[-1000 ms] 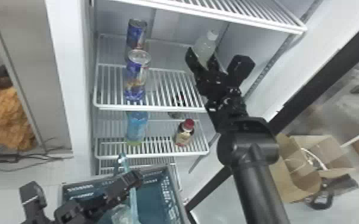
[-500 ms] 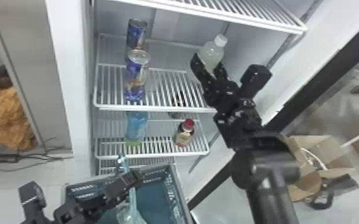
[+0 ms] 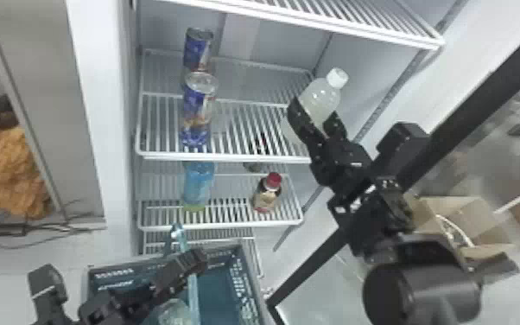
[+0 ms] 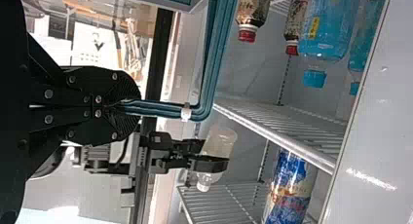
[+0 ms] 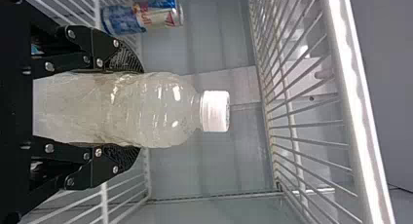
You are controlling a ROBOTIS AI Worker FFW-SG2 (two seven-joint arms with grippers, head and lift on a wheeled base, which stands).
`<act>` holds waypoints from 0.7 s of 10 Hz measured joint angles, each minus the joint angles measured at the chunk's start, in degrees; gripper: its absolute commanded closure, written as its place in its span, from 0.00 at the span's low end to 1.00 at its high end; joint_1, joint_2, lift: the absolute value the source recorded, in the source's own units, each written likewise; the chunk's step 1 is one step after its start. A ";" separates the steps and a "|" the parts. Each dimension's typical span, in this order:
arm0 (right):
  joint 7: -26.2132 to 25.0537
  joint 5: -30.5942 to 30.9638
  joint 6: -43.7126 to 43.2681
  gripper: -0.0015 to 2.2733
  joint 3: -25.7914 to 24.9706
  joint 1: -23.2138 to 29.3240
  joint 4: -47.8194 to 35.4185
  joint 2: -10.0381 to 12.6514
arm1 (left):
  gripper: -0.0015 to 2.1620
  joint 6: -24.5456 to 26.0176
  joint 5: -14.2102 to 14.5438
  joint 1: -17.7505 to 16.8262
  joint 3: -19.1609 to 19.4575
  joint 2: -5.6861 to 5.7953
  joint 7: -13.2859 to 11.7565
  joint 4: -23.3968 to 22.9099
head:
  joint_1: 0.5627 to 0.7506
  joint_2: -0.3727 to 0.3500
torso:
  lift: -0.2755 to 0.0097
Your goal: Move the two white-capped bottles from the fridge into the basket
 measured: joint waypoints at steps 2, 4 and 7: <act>0.66 -0.92 2.97 0.32 -0.58 4.36 -5.47 0.28 | 0.55 0.03 0.01 0.00 0.03 0.00 0.00 0.00 | 0.70 0.03 | 0.97; 1.59 -2.98 6.86 0.32 -0.61 8.83 -10.90 0.58 | 0.55 0.03 0.02 0.00 0.09 -0.05 0.00 0.00 | 0.70 0.03 | 0.97; 2.87 -5.04 13.60 0.32 -1.73 15.00 -18.06 1.55 | 0.55 0.02 -0.07 -0.07 0.21 -0.08 0.00 0.00 | 0.70 0.03 | 0.97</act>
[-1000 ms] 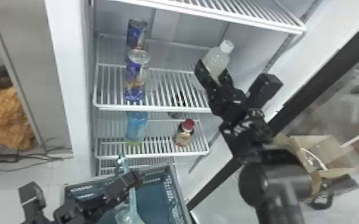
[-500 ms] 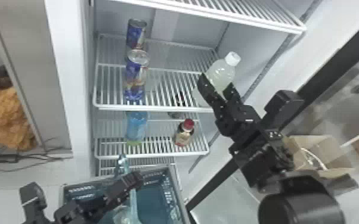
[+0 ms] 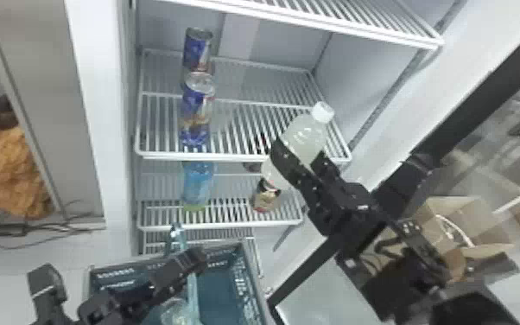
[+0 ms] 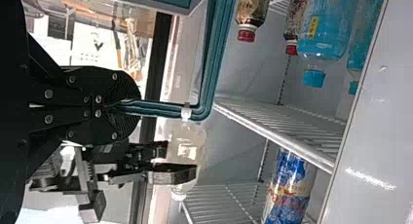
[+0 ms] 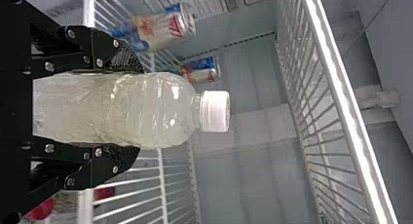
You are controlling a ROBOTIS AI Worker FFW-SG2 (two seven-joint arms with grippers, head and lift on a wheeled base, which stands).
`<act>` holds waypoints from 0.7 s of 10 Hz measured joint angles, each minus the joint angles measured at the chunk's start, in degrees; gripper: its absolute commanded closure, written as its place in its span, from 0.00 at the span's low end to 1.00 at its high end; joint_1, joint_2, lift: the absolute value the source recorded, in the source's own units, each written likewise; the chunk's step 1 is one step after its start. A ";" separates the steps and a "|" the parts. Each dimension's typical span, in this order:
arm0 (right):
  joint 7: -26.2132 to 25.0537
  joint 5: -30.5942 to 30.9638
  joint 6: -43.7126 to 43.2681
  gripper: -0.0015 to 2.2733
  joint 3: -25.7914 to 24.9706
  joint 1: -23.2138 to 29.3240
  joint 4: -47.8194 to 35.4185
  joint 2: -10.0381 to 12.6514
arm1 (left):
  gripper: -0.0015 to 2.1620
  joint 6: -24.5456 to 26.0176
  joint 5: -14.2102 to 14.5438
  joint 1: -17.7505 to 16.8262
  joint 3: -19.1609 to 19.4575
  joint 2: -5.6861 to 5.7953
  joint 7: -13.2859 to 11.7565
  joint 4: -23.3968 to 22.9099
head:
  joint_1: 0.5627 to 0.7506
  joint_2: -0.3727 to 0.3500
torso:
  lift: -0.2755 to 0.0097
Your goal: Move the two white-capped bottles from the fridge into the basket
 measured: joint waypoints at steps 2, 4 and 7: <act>1.17 -0.29 6.39 0.32 -0.81 4.55 -5.24 0.13 | 0.55 0.01 -0.04 -0.02 0.08 0.00 0.00 0.00 | 0.70 0.03 | 0.97; 3.19 -0.39 13.40 0.32 -1.97 7.22 -8.04 -0.20 | 0.55 0.01 -0.14 0.06 0.17 0.00 0.00 0.00 | 0.70 0.03 | 0.97; 5.10 -0.05 23.03 0.32 -2.03 8.46 -9.34 -0.37 | 0.55 0.01 -0.29 0.07 0.23 0.00 0.00 0.00 | 0.70 0.03 | 0.97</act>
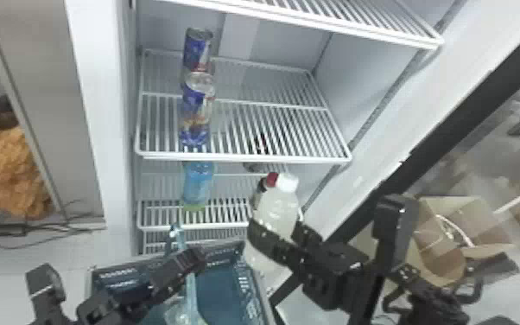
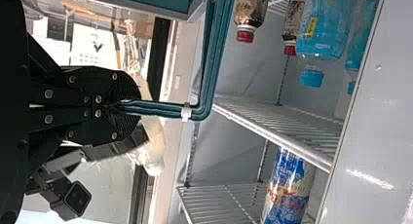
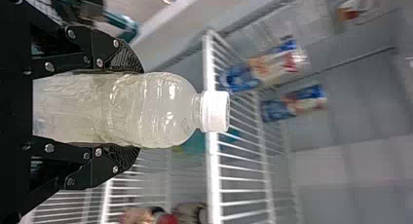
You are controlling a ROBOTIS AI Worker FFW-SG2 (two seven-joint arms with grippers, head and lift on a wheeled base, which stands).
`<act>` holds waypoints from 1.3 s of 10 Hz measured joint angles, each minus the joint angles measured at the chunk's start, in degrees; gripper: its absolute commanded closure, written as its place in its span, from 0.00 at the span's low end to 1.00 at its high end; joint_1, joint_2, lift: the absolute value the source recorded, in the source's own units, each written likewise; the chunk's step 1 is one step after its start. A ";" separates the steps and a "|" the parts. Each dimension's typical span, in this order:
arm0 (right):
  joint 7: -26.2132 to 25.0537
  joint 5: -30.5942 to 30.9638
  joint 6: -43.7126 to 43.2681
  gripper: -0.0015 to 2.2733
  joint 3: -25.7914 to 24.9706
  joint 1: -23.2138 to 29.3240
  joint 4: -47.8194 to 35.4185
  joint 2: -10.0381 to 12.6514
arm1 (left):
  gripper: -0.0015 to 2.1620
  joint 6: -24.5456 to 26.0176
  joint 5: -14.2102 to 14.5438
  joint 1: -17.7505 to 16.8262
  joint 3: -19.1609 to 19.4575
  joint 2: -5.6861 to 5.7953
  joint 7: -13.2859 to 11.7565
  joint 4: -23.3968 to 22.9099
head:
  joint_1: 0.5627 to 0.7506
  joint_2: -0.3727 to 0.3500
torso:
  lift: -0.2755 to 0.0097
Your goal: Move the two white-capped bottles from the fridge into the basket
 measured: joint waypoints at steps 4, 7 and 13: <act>2.71 1.67 8.87 0.32 0.96 -3.77 4.28 -0.24 | 0.55 0.05 -0.08 0.00 0.07 0.00 0.00 0.00 | 0.70 0.03 | 0.97; 3.61 3.21 14.45 0.32 3.05 -7.54 7.81 -0.95 | 0.55 0.22 -0.18 -0.01 0.12 0.00 0.00 0.00 | 0.70 0.03 | 0.97; 3.68 2.83 16.10 0.32 7.88 -11.79 14.32 -2.63 | 0.55 0.55 -0.20 -0.14 0.00 0.00 0.00 0.14 | 0.70 0.05 | 0.97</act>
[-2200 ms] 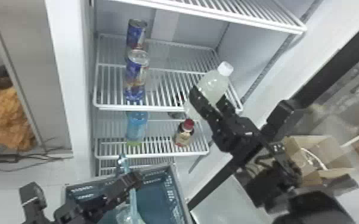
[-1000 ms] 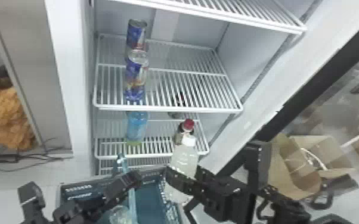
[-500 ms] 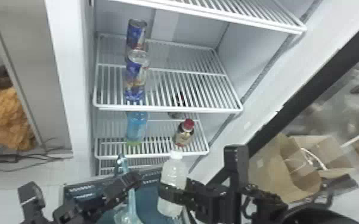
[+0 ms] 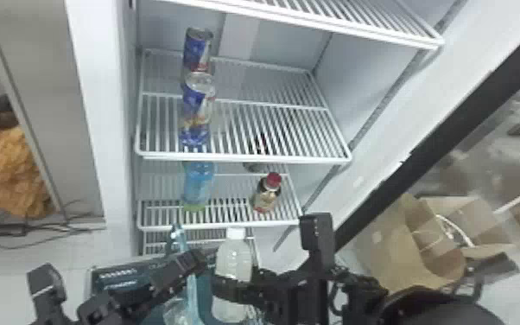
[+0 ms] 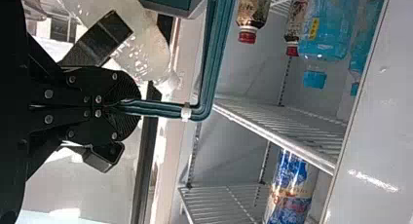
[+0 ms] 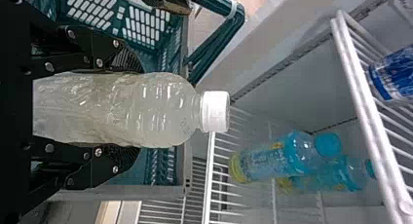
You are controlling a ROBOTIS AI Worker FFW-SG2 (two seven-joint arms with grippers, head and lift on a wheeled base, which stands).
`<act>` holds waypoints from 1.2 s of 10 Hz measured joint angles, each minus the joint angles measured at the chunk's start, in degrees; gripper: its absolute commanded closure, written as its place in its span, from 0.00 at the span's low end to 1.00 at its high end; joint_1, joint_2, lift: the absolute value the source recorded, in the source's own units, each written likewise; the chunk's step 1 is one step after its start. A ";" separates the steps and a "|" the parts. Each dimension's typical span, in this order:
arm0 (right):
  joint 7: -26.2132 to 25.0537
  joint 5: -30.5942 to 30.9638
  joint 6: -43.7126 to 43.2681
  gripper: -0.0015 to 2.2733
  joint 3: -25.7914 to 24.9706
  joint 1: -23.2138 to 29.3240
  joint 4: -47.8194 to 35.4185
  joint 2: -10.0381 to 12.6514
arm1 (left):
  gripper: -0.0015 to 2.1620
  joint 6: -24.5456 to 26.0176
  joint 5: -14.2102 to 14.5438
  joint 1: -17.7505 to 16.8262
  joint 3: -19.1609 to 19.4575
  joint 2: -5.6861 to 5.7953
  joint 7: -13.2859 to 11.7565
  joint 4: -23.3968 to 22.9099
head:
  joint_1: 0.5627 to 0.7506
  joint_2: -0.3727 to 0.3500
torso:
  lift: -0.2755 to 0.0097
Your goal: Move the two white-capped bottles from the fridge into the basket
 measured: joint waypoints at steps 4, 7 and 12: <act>0.82 0.22 -1.59 0.24 0.64 -1.95 3.49 -0.31 | 0.55 -0.06 0.05 0.12 0.03 -0.02 0.00 0.01 | 0.70 0.06 | 0.97; 0.91 0.48 -2.76 0.22 0.60 -2.07 3.41 -0.35 | 0.55 -0.13 0.12 0.14 0.10 -0.09 -0.02 0.03 | 0.70 0.06 | 0.97; 0.98 6.01 -15.69 0.22 -1.89 -1.28 0.65 1.12 | 0.55 -0.21 0.20 0.38 0.32 -0.21 0.00 -0.01 | 0.70 0.03 | 0.97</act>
